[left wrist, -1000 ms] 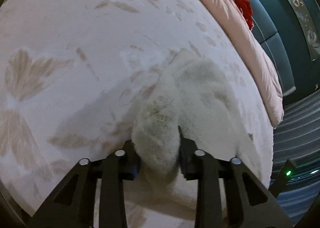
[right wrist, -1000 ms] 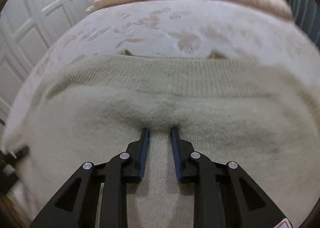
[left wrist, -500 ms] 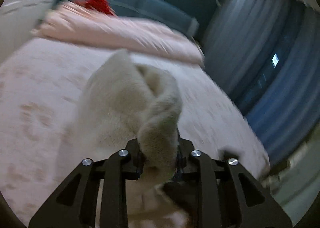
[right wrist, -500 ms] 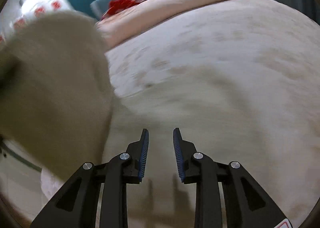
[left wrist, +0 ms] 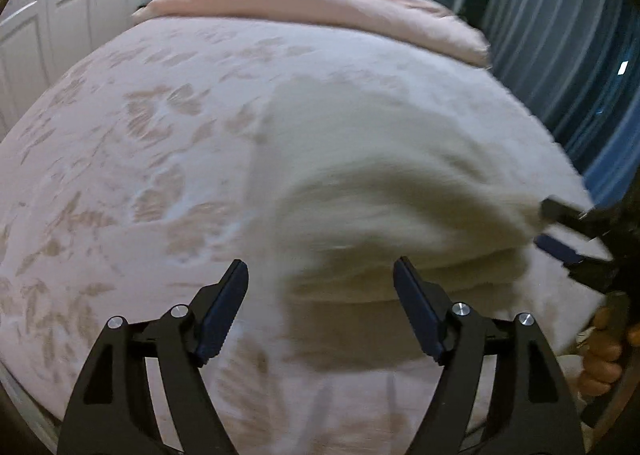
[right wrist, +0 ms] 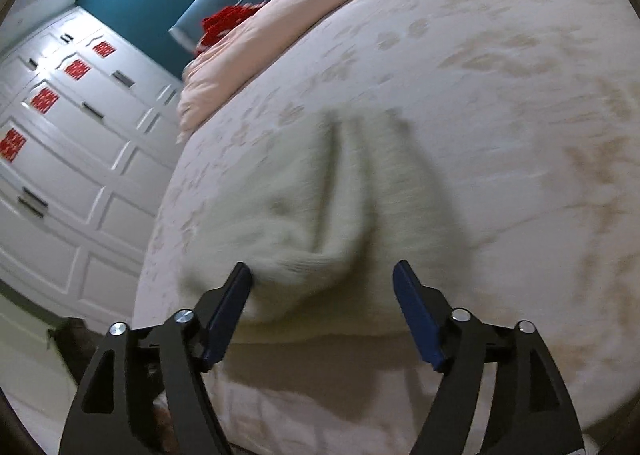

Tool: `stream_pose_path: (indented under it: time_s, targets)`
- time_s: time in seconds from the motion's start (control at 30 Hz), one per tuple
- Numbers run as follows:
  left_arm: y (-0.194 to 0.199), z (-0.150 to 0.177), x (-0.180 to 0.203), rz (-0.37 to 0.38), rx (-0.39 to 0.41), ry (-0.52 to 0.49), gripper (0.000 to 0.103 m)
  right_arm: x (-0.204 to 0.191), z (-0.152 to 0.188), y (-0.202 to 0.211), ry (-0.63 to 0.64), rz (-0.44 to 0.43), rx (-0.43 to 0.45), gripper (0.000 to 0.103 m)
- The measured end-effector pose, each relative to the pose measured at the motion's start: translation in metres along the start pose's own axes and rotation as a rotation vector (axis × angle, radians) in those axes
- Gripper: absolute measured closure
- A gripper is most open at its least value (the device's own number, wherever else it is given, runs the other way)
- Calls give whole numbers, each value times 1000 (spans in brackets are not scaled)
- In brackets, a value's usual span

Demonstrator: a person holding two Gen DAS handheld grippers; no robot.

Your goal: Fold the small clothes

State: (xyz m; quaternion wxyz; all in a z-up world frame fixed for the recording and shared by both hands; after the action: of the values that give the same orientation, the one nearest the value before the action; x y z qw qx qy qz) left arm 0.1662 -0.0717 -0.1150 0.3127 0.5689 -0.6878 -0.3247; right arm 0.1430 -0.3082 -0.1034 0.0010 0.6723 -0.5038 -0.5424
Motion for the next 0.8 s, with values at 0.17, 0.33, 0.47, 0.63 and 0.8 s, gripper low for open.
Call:
stream_pose_path:
  time_s: [0.17, 0.33, 0.47, 0.63, 0.8]
  targets:
    - [-19, 4, 14, -3, -13, -139, 69, -13, -5, -44, 6, 22, -60, 77]
    - [1, -17, 16, 52, 6, -77, 84, -87, -51, 17, 236, -31, 126, 81]
    - [-9, -5, 34, 30, -19, -130, 84, -12, -35, 17, 192, 150, 92, 80]
    - [-23, 8, 36, -12, -46, -128, 82, 46, -3, 0, 27, 159, 14, 64]
    - [22, -4, 29, 40, -23, -99, 79, -1, -37, 50, 187, 294, 151, 46]
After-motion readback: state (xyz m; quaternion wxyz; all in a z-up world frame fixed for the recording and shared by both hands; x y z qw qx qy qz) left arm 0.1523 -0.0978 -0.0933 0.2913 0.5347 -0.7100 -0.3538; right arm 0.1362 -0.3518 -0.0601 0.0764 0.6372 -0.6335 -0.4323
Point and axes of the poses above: each gripper's, at about its wrist camera, not at the fingertips, and y roughly against the way its jaws point, x to its right, z to its underside, the point moved 9 cm from there along -y, roughly the way its jaws point, and after that the axes turned 10 degrees about -z, right-handed, at the moved point
